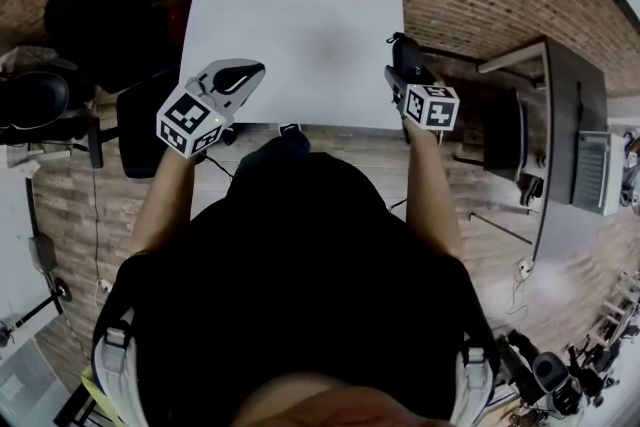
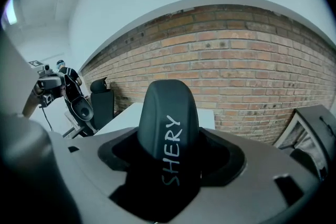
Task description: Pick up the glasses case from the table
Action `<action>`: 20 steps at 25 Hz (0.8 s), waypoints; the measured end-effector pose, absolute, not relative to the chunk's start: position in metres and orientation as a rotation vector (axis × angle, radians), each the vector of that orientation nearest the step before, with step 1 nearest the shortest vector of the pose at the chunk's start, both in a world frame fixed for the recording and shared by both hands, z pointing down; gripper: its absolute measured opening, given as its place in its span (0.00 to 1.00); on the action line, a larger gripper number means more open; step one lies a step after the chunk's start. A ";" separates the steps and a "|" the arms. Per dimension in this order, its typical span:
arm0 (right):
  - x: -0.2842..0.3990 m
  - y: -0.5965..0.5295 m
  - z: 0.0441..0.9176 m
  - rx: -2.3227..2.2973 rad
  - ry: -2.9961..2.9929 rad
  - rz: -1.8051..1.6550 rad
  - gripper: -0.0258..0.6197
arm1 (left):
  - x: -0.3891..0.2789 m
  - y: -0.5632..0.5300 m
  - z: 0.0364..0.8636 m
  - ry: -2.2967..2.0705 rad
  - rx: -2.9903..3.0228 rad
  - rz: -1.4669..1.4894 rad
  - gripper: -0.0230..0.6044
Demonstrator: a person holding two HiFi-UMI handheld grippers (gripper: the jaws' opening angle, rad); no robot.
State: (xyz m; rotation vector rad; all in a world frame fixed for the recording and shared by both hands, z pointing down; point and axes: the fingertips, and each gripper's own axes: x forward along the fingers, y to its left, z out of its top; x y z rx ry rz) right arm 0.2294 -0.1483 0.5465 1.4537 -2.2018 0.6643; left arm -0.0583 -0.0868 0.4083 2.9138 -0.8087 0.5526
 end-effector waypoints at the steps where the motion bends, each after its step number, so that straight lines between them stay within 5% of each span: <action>1: 0.230 -0.145 0.544 1.456 -2.205 0.656 0.57 | -0.057 -0.083 0.408 -0.805 2.918 0.555 0.05; 20: 0.231 -0.098 0.496 1.501 -2.314 0.570 0.57 | -0.057 -0.037 0.395 -0.775 2.965 0.591 0.05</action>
